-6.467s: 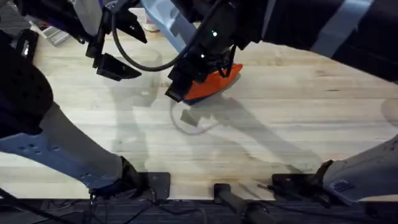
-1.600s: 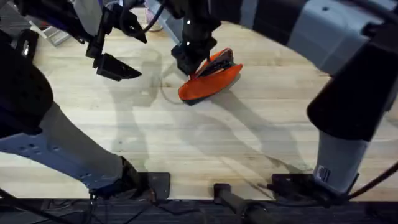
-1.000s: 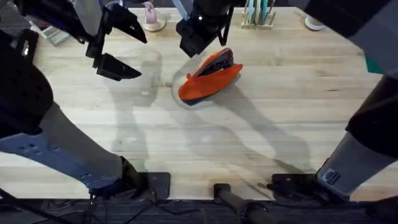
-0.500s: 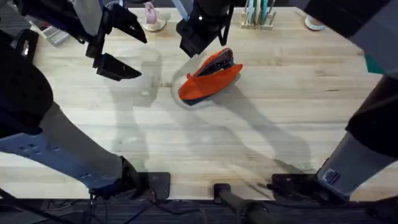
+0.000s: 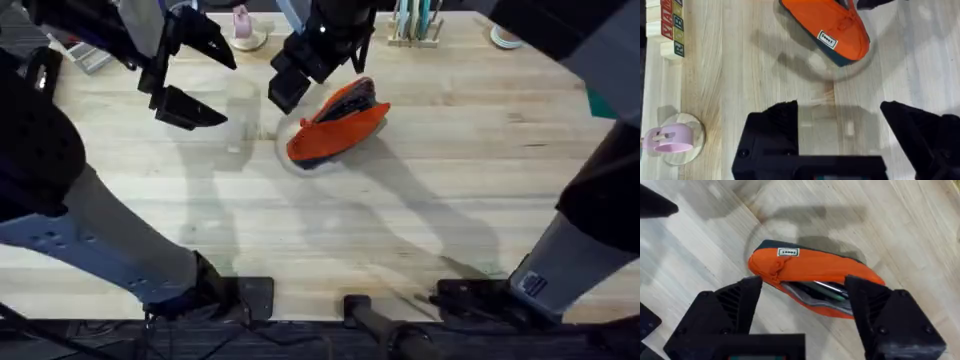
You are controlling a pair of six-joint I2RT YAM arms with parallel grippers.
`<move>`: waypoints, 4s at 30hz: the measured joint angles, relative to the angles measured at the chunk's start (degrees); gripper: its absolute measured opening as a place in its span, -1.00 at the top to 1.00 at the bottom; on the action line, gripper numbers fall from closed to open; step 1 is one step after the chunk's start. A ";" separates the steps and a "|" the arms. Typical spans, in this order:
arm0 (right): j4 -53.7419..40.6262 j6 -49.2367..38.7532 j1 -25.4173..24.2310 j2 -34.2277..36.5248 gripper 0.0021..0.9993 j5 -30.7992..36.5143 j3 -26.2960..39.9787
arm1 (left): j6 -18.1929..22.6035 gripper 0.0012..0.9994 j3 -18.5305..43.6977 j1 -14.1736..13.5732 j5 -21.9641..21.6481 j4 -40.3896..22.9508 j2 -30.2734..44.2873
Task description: Unzip the bag, pick up the pens from the table one at a time and place them inside, then zip the bag closed.
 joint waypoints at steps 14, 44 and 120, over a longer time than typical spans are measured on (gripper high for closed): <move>-0.63 0.02 0.00 0.00 -1.00 -0.11 0.00 | 0.00 -0.99 0.00 -0.02 0.00 -0.01 0.00; -3.02 3.45 1.65 6.61 -1.00 -0.50 0.00 | 0.00 -0.99 0.00 -0.01 0.00 0.00 0.00; -4.75 6.03 -1.12 9.88 0.94 0.97 8.02 | 0.00 -0.99 0.00 0.00 0.00 0.00 0.00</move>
